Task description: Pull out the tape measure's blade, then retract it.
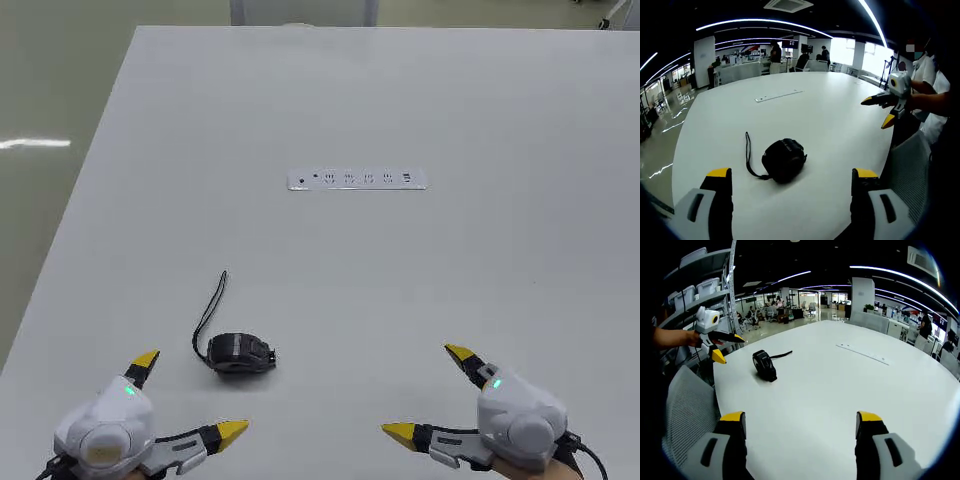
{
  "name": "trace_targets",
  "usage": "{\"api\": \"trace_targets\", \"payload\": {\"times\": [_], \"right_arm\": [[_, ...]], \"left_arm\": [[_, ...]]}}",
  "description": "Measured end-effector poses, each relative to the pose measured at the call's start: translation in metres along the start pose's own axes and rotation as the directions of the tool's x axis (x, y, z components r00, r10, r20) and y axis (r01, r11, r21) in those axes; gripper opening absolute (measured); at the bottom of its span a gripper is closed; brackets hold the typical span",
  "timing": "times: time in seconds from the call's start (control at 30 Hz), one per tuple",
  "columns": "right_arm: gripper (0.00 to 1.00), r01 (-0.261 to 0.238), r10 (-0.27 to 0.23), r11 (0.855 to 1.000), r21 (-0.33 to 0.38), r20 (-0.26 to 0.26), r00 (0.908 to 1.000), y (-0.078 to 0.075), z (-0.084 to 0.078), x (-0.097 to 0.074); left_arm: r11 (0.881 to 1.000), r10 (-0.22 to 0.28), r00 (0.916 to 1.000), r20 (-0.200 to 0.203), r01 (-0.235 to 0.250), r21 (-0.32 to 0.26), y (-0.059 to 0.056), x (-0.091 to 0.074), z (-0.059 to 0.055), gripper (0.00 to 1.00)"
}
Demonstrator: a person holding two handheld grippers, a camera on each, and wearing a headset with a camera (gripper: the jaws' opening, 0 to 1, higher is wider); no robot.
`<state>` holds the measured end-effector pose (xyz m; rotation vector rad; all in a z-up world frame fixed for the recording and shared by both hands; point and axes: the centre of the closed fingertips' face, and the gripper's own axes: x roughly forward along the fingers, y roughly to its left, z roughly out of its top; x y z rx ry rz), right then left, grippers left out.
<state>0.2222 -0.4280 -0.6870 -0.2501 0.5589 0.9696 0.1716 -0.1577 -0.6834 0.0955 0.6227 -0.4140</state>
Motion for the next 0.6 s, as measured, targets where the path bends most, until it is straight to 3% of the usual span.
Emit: {"api": "trace_targets", "payload": {"times": [0.6], "right_arm": [[0.94, -0.003, 0.003, 1.000, 0.017, 0.005, 1.0000, 0.0023, -0.0030, -0.0096]], "left_arm": [[1.000, 0.003, 1.0000, -0.002, -0.003, 0.013, -0.0016, -0.0082, -0.0023, 0.99]]}}
